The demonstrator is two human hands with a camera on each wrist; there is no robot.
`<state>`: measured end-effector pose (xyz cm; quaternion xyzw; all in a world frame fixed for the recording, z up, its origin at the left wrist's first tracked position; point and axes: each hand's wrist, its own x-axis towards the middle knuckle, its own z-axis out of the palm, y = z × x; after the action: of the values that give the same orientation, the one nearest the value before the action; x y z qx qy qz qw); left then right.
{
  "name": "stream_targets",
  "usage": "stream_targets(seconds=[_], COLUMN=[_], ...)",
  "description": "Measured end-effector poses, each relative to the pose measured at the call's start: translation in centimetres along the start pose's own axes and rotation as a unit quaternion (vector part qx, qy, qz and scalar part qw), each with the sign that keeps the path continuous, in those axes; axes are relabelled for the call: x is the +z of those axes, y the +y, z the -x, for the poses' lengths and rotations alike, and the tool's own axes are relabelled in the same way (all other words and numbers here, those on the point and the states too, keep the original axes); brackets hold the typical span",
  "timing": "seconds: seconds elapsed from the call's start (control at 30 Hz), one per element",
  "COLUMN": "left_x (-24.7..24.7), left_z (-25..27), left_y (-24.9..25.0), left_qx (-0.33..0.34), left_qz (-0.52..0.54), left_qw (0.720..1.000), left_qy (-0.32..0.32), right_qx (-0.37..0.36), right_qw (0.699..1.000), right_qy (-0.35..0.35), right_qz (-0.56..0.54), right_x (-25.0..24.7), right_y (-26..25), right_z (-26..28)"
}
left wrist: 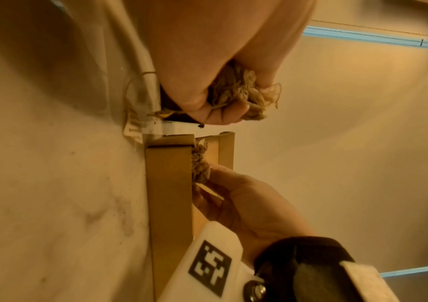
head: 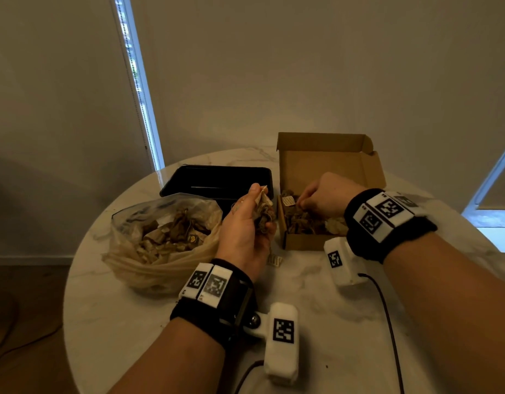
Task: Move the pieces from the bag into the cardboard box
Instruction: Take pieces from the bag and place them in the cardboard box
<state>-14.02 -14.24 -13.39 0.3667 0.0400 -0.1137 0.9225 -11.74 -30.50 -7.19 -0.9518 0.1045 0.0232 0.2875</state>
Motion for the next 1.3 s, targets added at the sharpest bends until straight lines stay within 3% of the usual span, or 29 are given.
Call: stream_targets(seconds=[0.17,0.33,0.43,0.53,0.67,0.73,0.93,1.03,1.13,1.3], left_x=[-0.1,-0.1,-0.1,-0.1,0.0,0.1,0.2,0.3,0.2,0.3], left_z=[-0.2,-0.1,-0.2,-0.1,0.2,0.2,0.3,0.3,0.3,0.7], left_y=[0.1,0.1,0.1,0.0,0.0,0.1,0.0,0.0,-0.1,-0.2], left_qx=[-0.001,-0.012,-0.016,-0.021,-0.019,-0.018,-0.041,-0.047,-0.023,0.008], left_qz=[0.006,0.005,0.013,0.016,0.014,0.010,-0.015,-0.037,-0.076,-0.131], left_qw=[1.000,1.000,1.000,1.000,1.000,1.000,0.999,0.998,0.997,0.990], left_qy=[0.009,0.013,0.013,0.008,-0.008,-0.008,0.003,-0.002,-0.014,-0.045], right_qx=[-0.038,-0.059,-0.102,-0.166,-0.236,-0.256,-0.244,-0.205,-0.156,-0.134], right_qw=[0.999,0.996,0.994,0.978,0.965,0.962,0.936,0.916,0.910,0.926], right_qy=[0.032,-0.037,0.024,0.063,-0.008,-0.009,0.077,0.123,0.110,0.095], right_qz=[0.008,0.057,0.011,-0.107,-0.115,-0.096,-0.241,-0.322,-0.369,-0.341], right_x=[0.1,1.0,0.5,0.2,1.0,1.7,2.3,1.9,1.9,2.3], right_y=[-1.0,-1.7,-1.9,-2.2,-2.4,-2.1,-1.2,-0.7,-0.1,0.7], right_z=[0.4,1.0,1.9,3.9,5.4,5.0,4.0,3.6,3.4,3.0])
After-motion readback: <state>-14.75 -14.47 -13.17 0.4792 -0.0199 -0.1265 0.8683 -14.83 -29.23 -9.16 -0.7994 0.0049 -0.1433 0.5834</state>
